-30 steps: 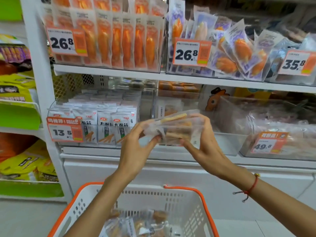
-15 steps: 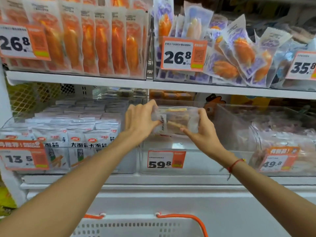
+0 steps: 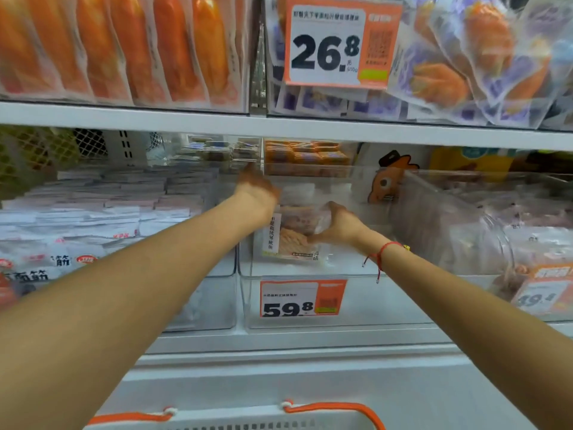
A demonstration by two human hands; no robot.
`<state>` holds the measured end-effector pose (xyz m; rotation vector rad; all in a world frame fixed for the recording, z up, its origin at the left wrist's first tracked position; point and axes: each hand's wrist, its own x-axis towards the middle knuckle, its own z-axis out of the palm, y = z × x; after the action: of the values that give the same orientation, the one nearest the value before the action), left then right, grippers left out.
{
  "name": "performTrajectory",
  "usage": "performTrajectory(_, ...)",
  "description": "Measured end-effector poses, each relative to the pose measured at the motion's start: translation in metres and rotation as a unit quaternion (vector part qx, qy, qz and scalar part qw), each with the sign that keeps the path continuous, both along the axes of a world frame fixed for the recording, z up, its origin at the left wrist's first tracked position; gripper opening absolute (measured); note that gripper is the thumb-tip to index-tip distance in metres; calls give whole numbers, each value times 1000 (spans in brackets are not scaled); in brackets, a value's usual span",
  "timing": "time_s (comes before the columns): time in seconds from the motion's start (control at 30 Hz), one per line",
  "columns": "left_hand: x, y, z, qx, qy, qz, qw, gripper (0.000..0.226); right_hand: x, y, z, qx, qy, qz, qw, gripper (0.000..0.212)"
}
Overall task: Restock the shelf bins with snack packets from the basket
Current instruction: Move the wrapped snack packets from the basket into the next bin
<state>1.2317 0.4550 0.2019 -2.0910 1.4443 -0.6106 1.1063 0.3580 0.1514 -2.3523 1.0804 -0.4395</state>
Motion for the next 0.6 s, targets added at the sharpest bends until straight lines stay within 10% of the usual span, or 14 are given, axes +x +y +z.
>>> performTrajectory(0.2, 9, -8, -10, 78, -41, 28, 996, 51, 7, -2, 6, 29, 75, -10, 997, 73)
performTrajectory(0.4, -6, 10, -1, -41, 23, -137, 990, 46, 12, -5, 5, 12, 76, -50, 996, 88)
performTrajectory(0.6, -8, 10, -10, 126, 64, -105, 984, 46, 14, -2, 3, -43, 63, -32, 997, 120)
